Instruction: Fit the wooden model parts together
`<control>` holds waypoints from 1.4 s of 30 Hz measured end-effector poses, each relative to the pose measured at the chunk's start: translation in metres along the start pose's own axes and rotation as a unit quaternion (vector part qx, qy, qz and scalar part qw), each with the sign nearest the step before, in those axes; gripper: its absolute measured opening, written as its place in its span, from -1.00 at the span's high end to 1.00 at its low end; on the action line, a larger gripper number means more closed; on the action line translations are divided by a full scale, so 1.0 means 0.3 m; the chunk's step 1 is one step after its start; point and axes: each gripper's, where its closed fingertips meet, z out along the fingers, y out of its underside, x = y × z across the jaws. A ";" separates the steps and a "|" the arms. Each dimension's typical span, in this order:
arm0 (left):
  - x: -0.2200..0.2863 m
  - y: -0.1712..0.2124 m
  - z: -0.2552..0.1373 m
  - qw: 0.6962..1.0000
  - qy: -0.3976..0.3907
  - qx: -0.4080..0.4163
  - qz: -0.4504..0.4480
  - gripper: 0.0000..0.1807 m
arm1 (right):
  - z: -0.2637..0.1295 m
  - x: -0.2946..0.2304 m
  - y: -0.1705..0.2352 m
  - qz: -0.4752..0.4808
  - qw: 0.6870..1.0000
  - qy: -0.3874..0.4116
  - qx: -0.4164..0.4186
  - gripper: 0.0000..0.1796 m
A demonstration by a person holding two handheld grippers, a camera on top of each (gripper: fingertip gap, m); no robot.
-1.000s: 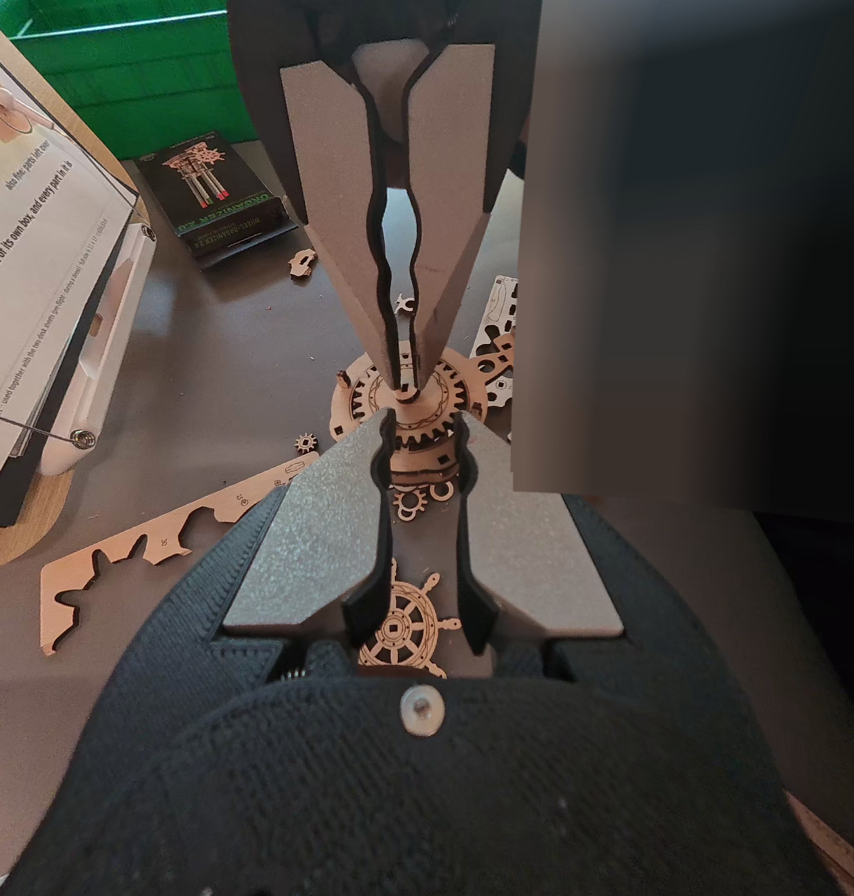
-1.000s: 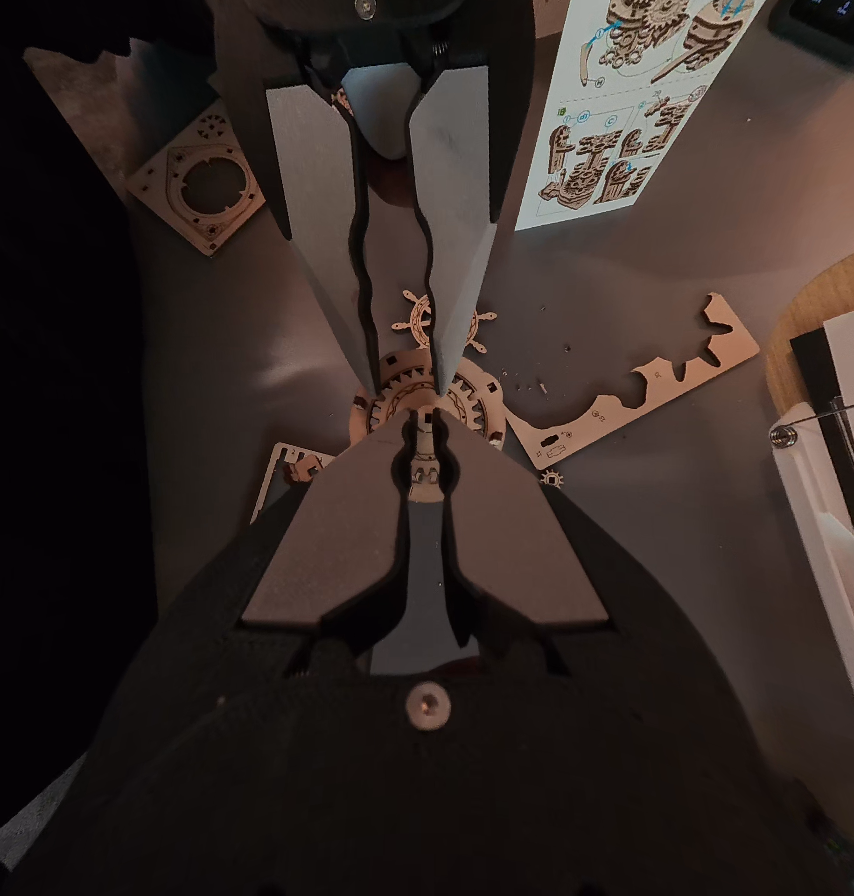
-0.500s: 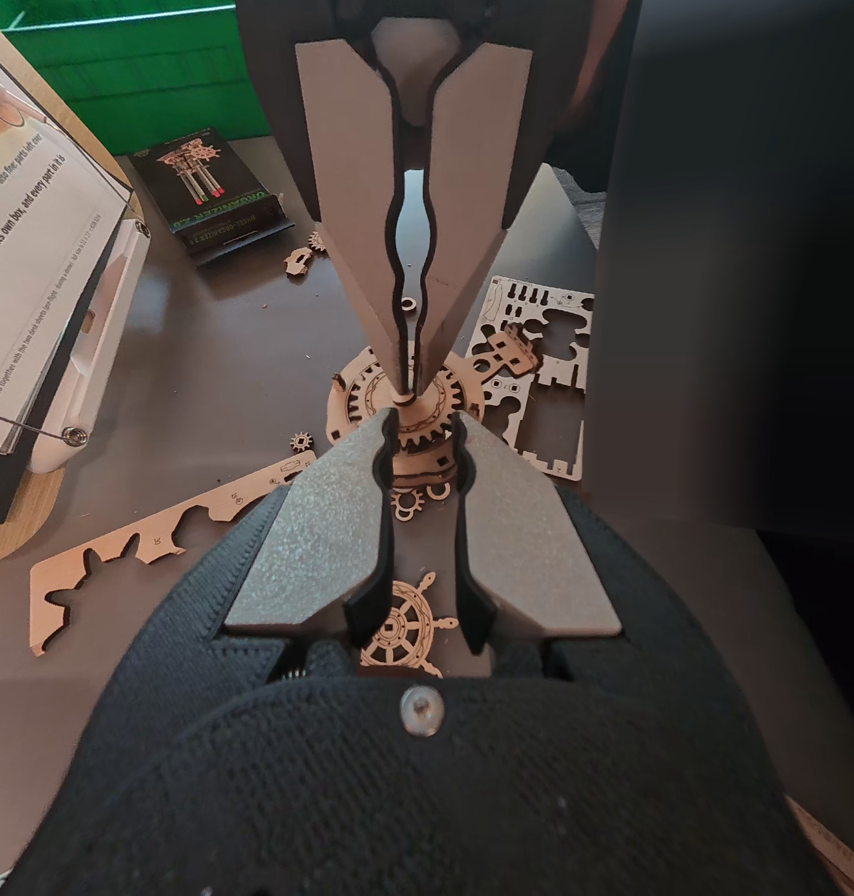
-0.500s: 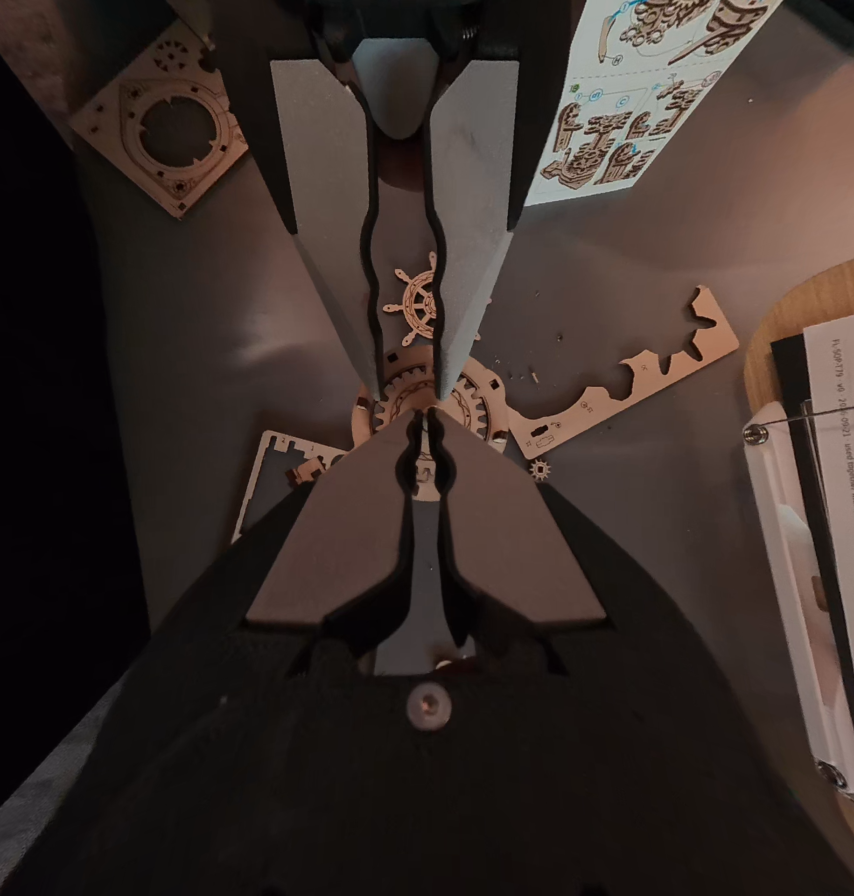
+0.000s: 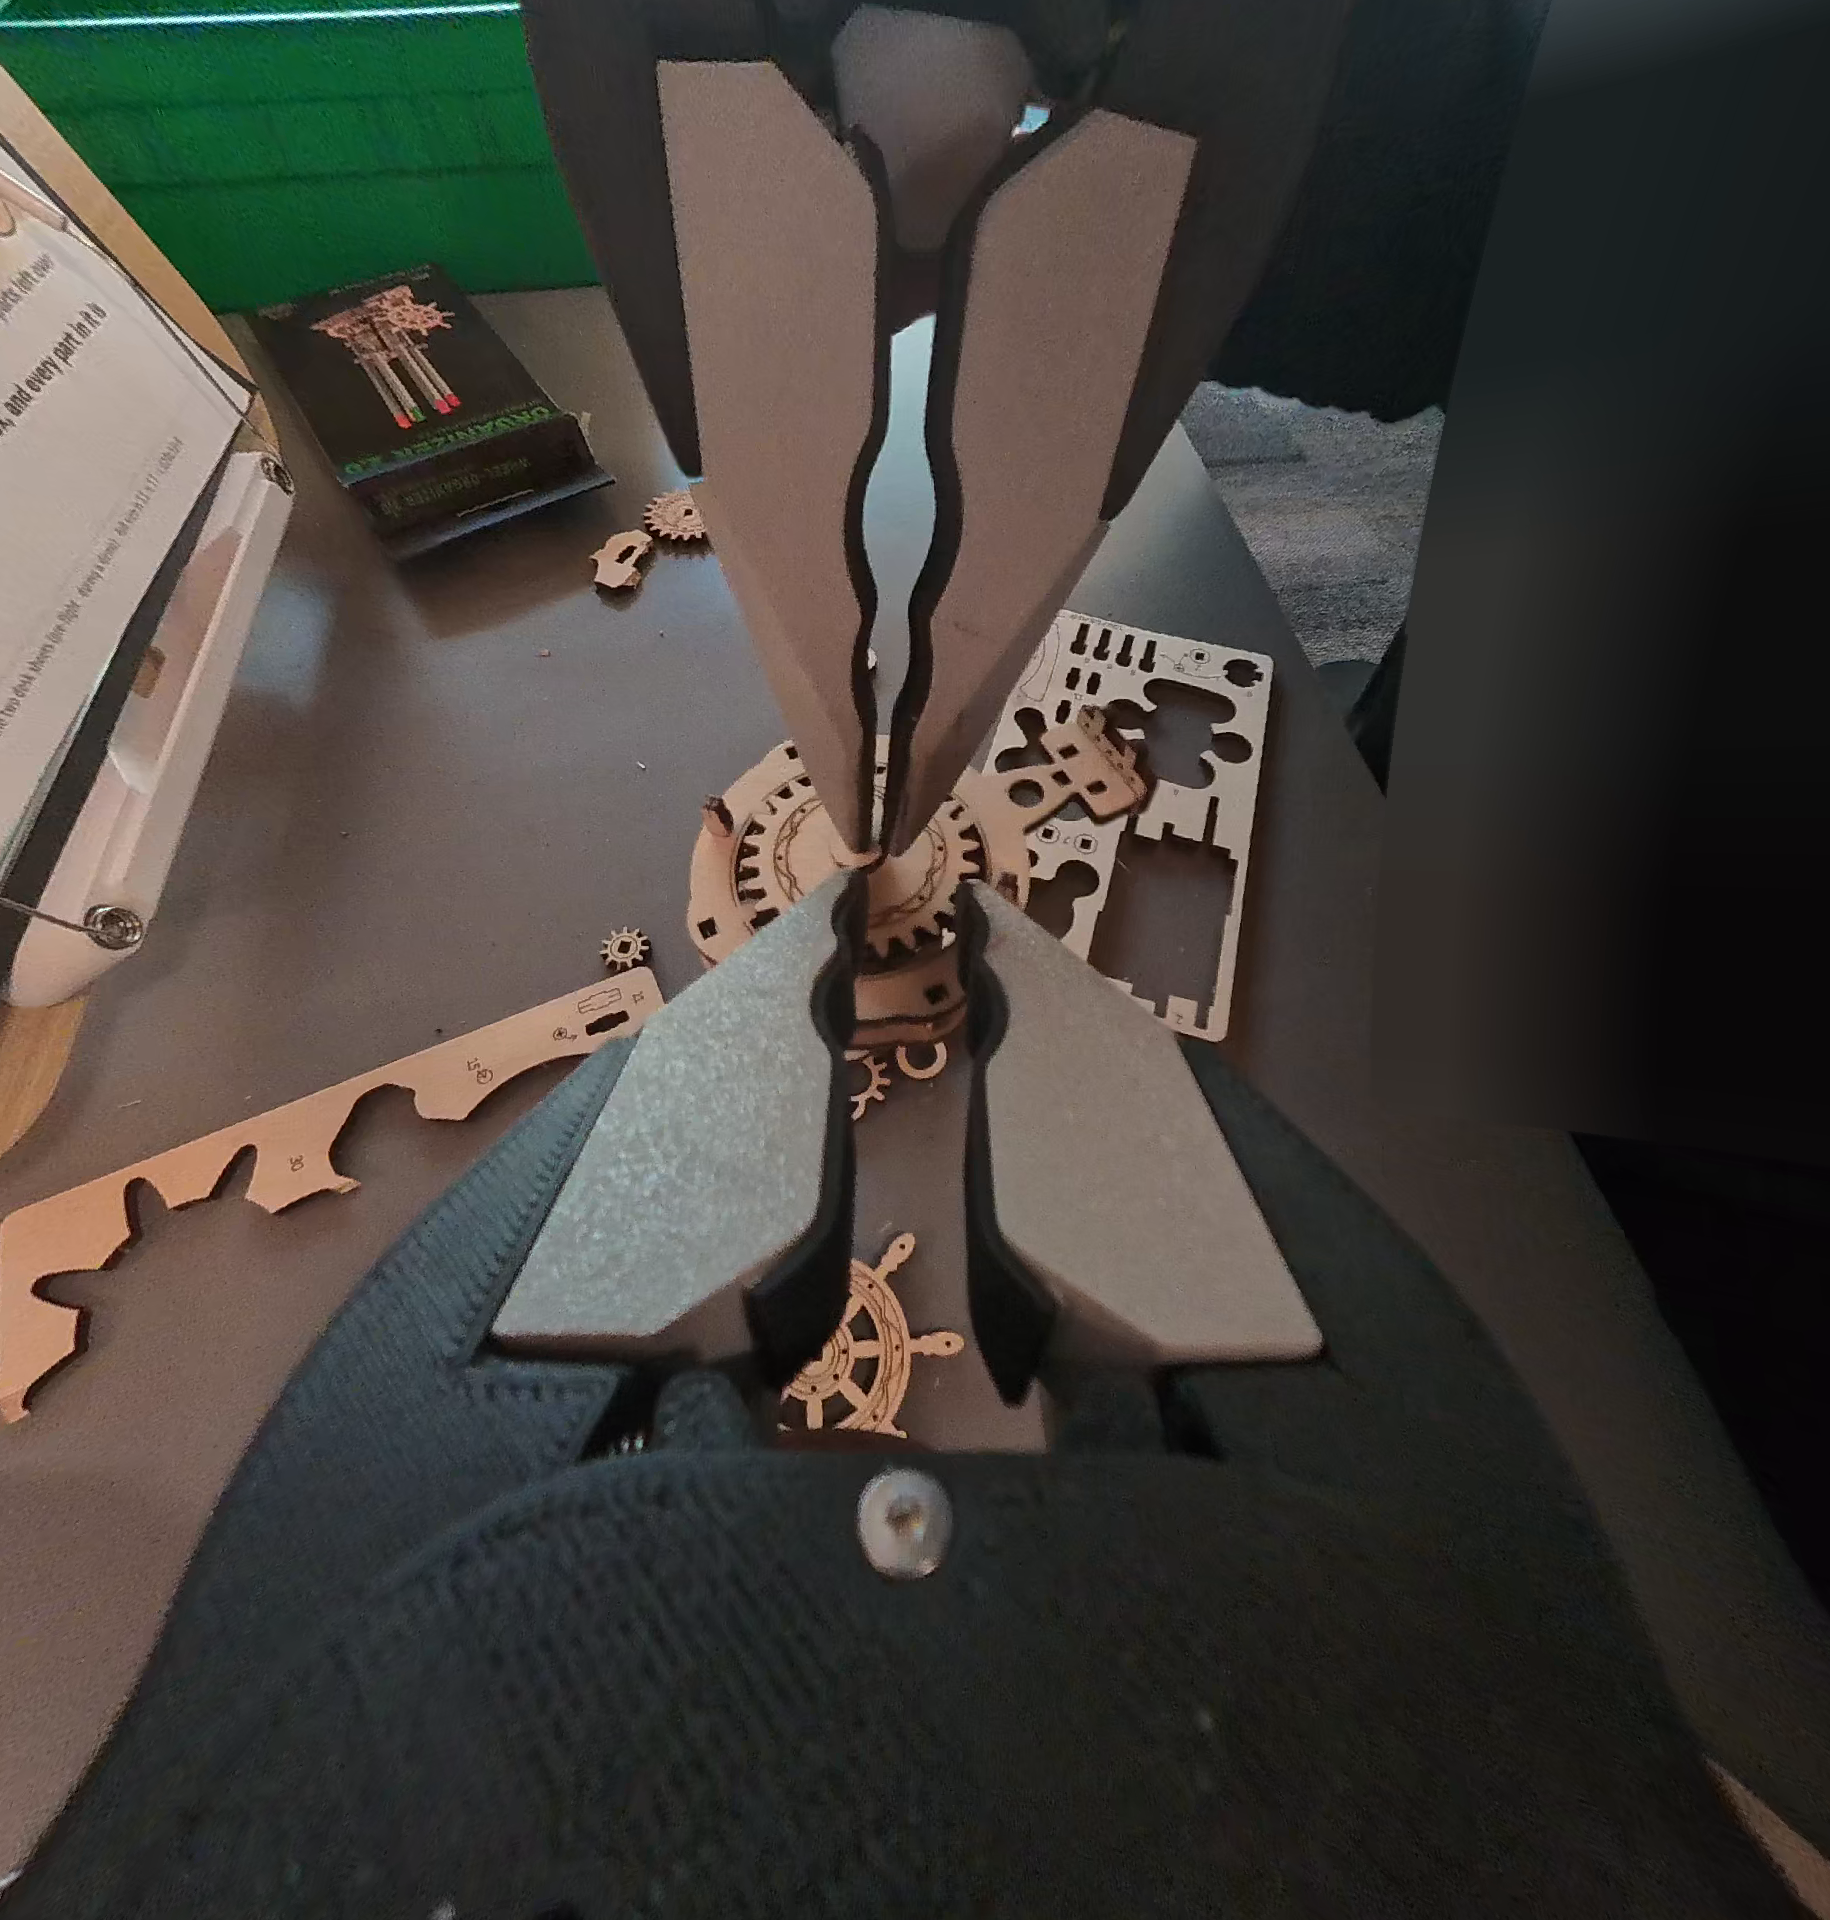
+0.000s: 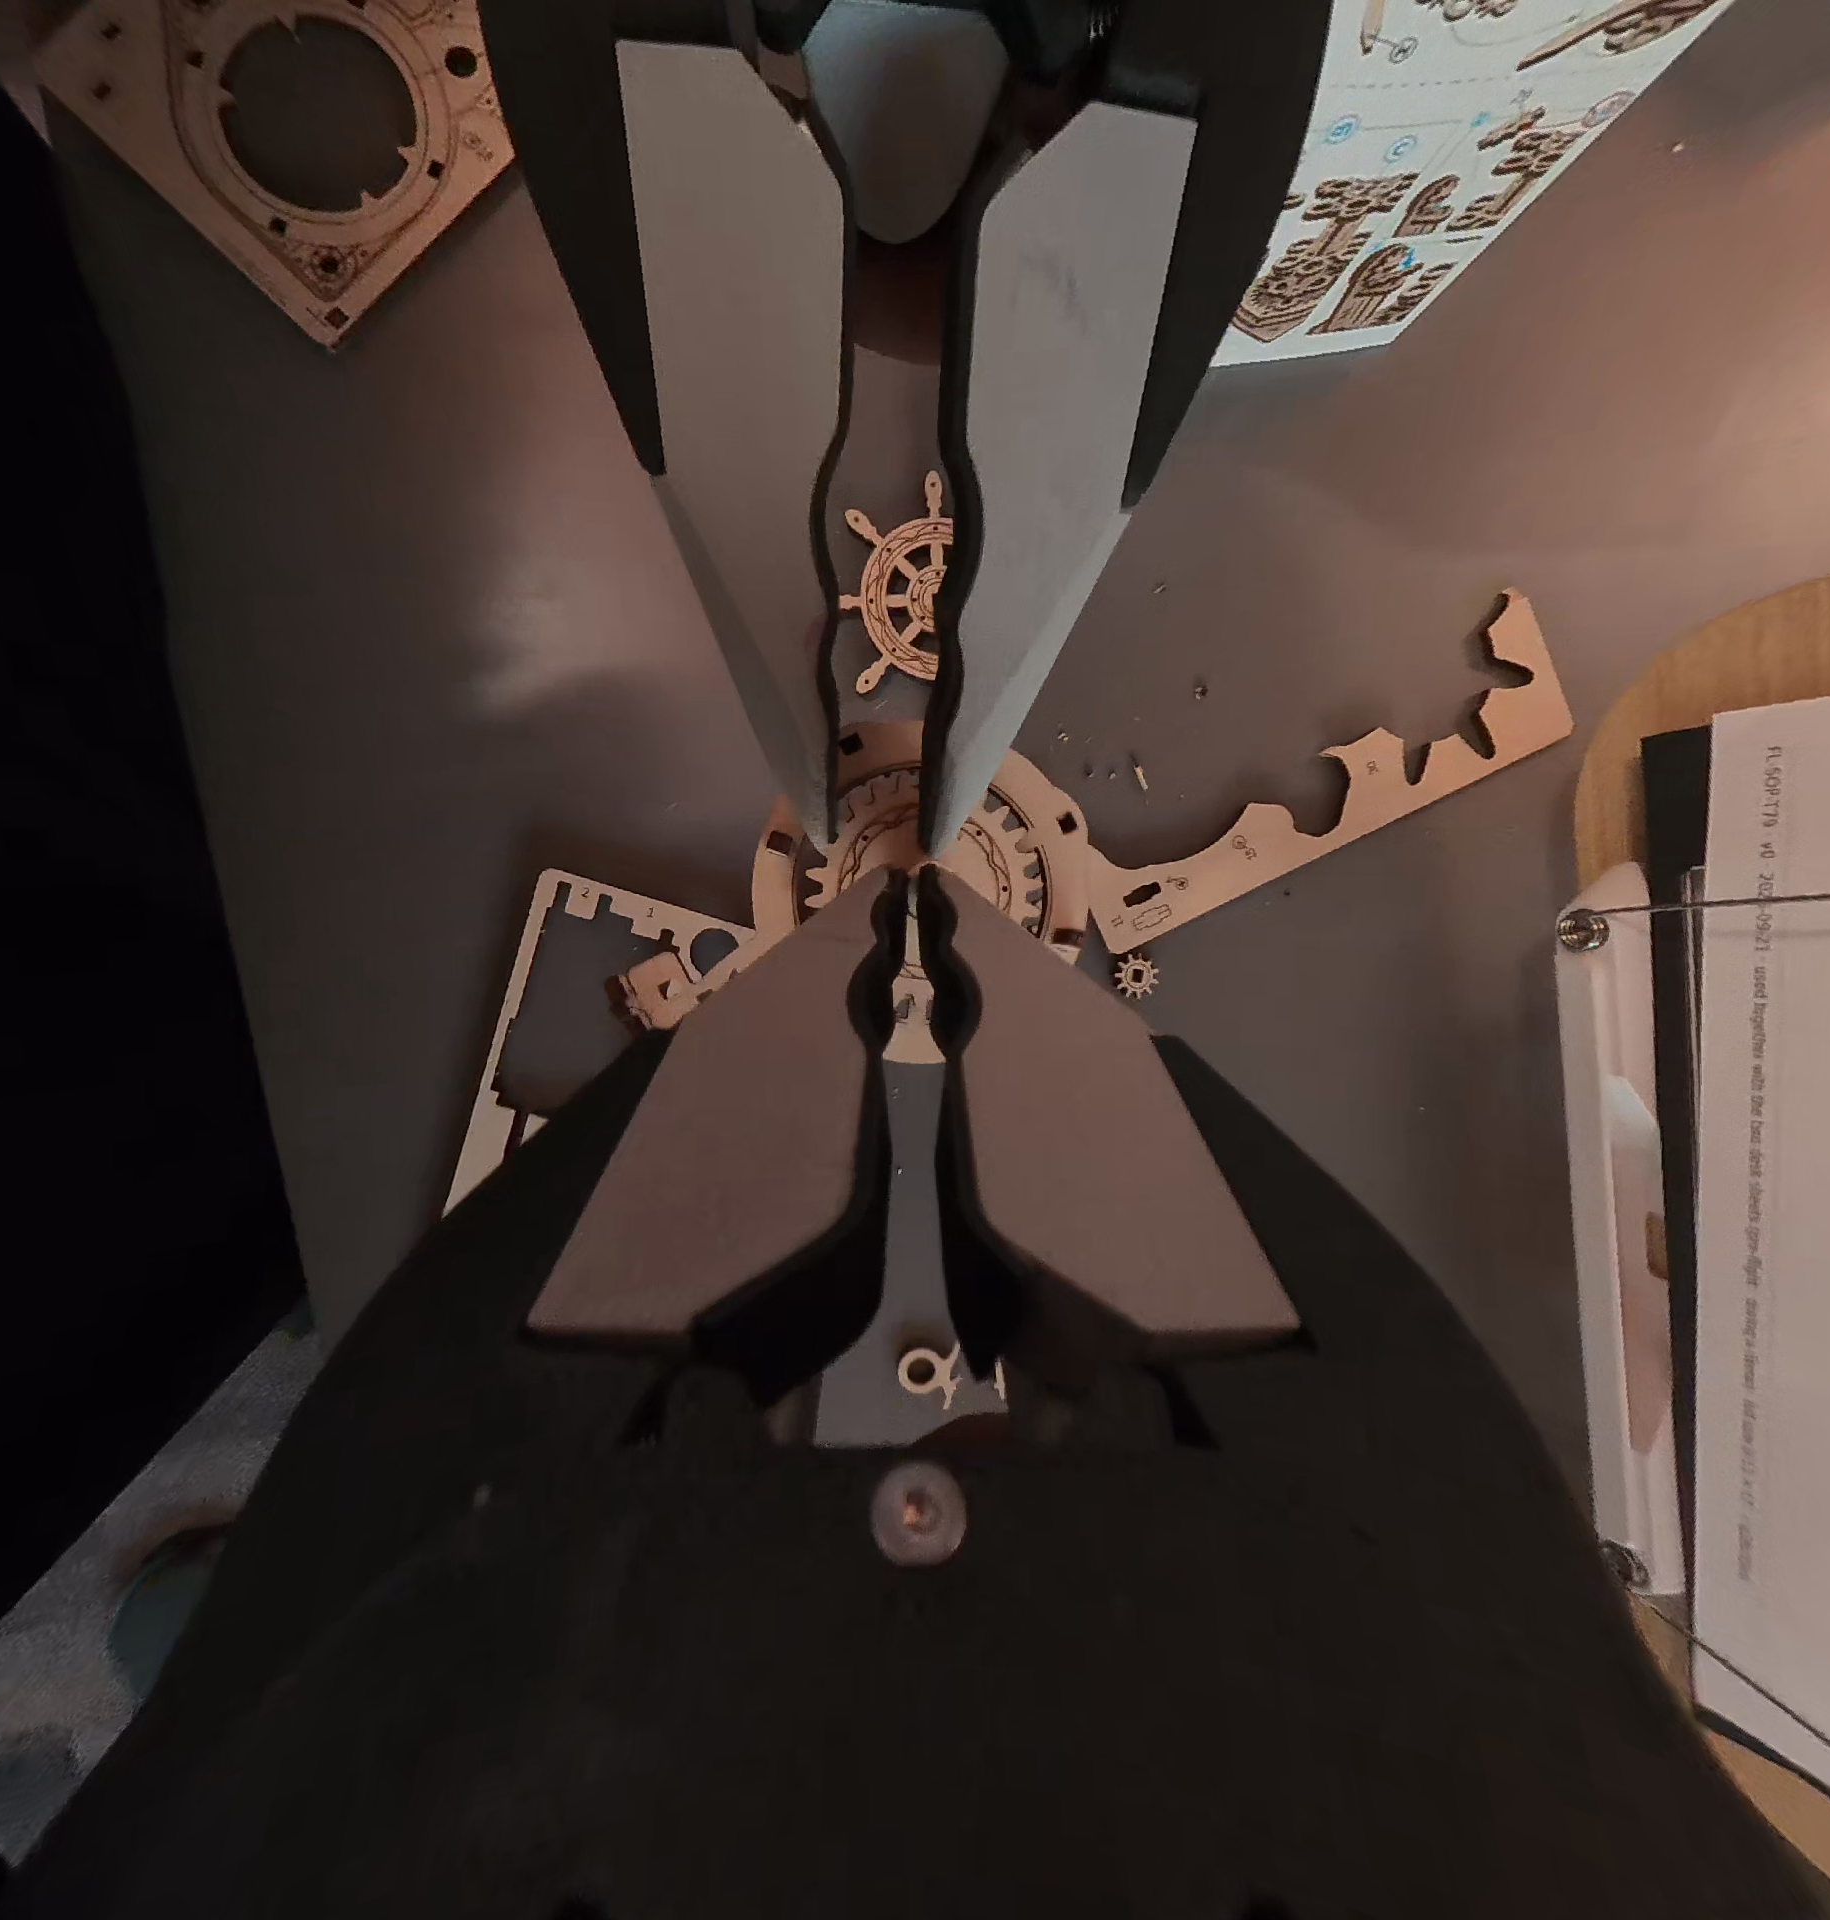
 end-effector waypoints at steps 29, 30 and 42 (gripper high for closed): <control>-0.032 -0.005 0.006 0.999 -0.004 -0.006 -0.051 1.00 | 0.003 0.000 0.004 0.002 1.000 -0.010 -0.010 1.00; -0.032 -0.005 0.006 0.999 -0.004 -0.010 -0.050 1.00 | 0.003 0.001 0.004 0.001 1.000 -0.012 -0.015 1.00; -0.040 -0.013 0.003 0.998 -0.004 -0.010 -0.059 1.00 | 0.004 0.003 -0.005 0.033 0.999 -0.029 -0.004 1.00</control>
